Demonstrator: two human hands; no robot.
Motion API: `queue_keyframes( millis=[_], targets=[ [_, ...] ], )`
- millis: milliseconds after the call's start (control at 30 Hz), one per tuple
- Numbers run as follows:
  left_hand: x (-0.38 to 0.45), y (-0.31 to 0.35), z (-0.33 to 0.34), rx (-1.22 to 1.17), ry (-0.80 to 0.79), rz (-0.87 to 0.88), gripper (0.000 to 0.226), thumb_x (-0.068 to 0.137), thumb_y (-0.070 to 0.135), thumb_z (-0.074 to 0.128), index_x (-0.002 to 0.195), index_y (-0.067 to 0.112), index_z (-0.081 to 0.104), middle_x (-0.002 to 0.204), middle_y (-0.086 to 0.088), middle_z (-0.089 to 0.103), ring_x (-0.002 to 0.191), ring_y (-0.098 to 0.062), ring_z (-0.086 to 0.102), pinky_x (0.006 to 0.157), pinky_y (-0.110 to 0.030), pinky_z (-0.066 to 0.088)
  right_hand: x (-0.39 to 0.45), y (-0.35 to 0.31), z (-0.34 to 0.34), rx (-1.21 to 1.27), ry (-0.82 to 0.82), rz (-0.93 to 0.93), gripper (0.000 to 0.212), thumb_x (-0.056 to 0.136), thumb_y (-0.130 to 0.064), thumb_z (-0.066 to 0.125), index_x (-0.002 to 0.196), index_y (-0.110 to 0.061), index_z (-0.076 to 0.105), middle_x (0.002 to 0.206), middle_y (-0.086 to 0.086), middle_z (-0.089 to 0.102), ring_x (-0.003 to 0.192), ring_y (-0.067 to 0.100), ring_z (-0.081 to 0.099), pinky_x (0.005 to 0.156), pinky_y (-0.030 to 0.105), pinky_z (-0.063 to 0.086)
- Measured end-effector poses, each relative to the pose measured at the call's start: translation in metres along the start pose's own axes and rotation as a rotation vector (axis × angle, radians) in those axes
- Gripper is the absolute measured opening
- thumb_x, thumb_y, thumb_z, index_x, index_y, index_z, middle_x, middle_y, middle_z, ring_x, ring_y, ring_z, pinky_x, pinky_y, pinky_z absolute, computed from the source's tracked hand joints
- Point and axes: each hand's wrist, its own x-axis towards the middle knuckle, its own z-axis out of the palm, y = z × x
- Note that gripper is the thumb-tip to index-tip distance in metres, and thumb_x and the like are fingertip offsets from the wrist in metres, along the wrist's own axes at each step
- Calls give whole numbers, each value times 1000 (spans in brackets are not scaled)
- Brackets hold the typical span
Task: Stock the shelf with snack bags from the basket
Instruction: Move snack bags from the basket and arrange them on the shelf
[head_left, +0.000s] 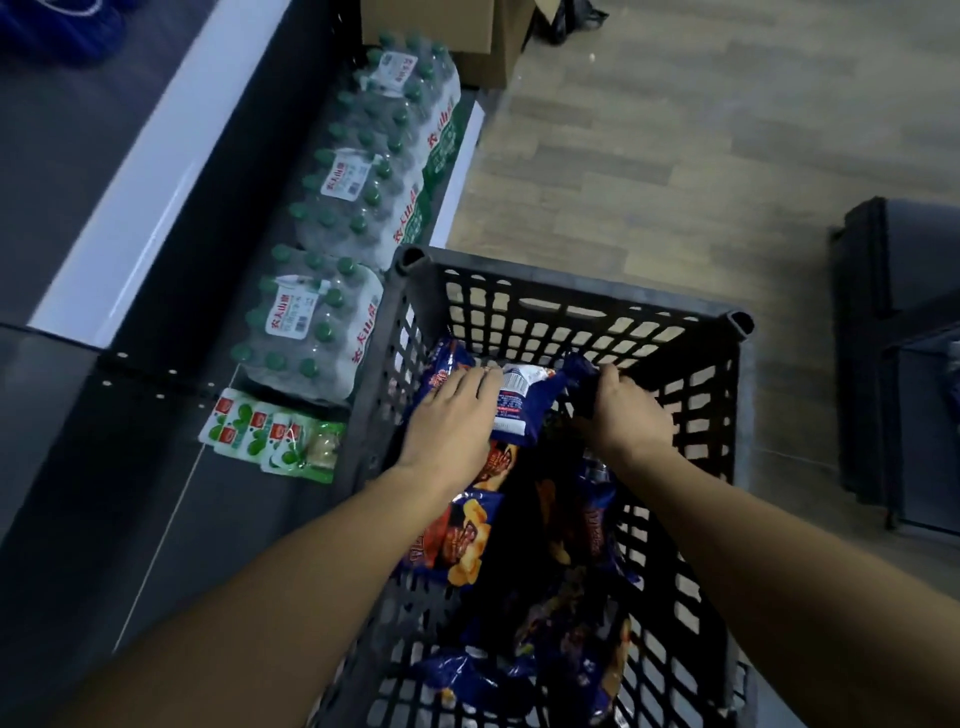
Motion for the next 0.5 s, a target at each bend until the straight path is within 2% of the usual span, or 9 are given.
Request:
queue_keyframes(
  millis=[67, 133, 200, 300, 400, 500],
  targets=[
    [-6, 1, -2, -13, -8, -3, 78, 82, -2, 61, 149, 13, 25, 151, -3, 36, 140, -20, 31, 110, -37, 37, -9, 1, 1, -53, 54, -52, 48, 90, -36, 64, 128, -16, 41, 116, 8, 63, 101, 31, 62, 74, 40, 48],
    [-11, 2, -7, -28, -9, -18, 78, 82, -2, 61, 149, 13, 24, 151, -3, 36, 141, -20, 30, 110, -36, 37, -23, 1, -5, -112, 119, -126, 42, 95, -26, 56, 133, -20, 39, 116, 5, 63, 99, 29, 64, 72, 40, 49],
    [-19, 6, -17, -67, 1, -45, 80, 81, 0, 65, 148, 14, 24, 150, -2, 36, 141, -19, 30, 111, -32, 36, -39, 2, -17, -137, 153, -175, 48, 96, -23, 55, 140, -22, 35, 122, 4, 61, 102, 27, 63, 72, 39, 50],
    [-30, 18, -49, -111, 4, -50, 85, 79, 6, 70, 148, 17, 22, 150, 1, 35, 140, -17, 30, 111, -31, 35, -68, 1, -45, -140, 180, -176, 61, 92, -29, 62, 145, -25, 32, 129, -1, 58, 110, 26, 60, 75, 37, 49],
    [-41, 32, -94, -113, 28, -34, 84, 81, 23, 72, 148, 18, 22, 150, 4, 36, 139, -15, 33, 110, -33, 37, -98, 1, -81, -81, 260, -176, 56, 95, -36, 56, 146, -31, 31, 131, -5, 58, 111, 25, 60, 70, 33, 46],
    [-56, 44, -151, -85, 55, -4, 80, 82, 35, 70, 146, 21, 24, 146, 6, 40, 136, -15, 37, 105, -33, 42, -132, -2, -128, -52, 336, -199, 53, 97, -30, 54, 145, -31, 31, 133, -8, 57, 111, 21, 58, 63, 30, 39]
  ],
)
